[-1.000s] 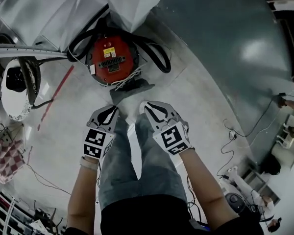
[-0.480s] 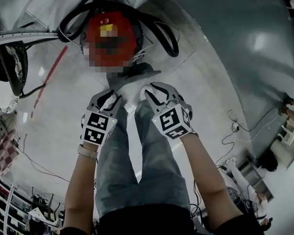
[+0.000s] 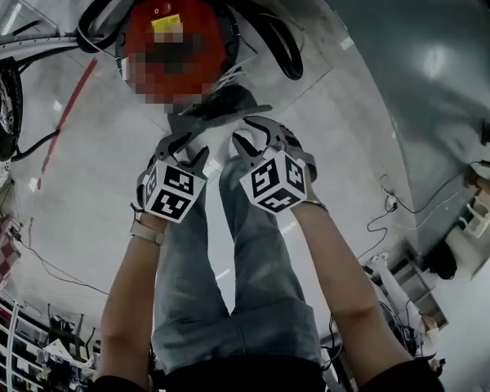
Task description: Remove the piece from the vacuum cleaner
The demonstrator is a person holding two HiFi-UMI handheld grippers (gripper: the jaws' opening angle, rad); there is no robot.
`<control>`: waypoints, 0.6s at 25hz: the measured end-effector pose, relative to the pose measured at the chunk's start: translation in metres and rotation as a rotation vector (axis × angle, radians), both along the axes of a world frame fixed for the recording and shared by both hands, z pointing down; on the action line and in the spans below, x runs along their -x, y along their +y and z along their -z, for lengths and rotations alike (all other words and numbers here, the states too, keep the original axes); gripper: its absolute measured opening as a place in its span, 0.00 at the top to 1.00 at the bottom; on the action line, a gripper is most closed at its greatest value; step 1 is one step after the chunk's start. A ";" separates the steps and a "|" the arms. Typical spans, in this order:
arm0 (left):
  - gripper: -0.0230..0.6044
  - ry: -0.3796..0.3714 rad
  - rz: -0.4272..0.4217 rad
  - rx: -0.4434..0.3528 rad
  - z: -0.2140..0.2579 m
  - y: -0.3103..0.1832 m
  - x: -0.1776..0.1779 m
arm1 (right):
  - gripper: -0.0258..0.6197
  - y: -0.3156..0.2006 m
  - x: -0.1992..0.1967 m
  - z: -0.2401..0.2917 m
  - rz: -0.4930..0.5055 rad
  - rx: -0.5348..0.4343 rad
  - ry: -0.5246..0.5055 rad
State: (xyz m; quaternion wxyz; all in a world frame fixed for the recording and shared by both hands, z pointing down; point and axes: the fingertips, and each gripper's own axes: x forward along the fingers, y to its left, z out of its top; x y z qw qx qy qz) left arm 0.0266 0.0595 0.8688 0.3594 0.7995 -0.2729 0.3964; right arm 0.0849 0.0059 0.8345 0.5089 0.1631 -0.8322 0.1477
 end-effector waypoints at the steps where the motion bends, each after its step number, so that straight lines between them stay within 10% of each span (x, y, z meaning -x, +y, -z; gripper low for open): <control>1: 0.66 -0.006 -0.004 0.002 -0.008 0.002 -0.001 | 0.72 0.001 -0.001 -0.007 0.007 0.003 0.011; 15: 0.66 -0.062 -0.038 -0.011 -0.068 -0.011 -0.001 | 0.71 0.003 -0.002 -0.079 0.083 0.013 0.106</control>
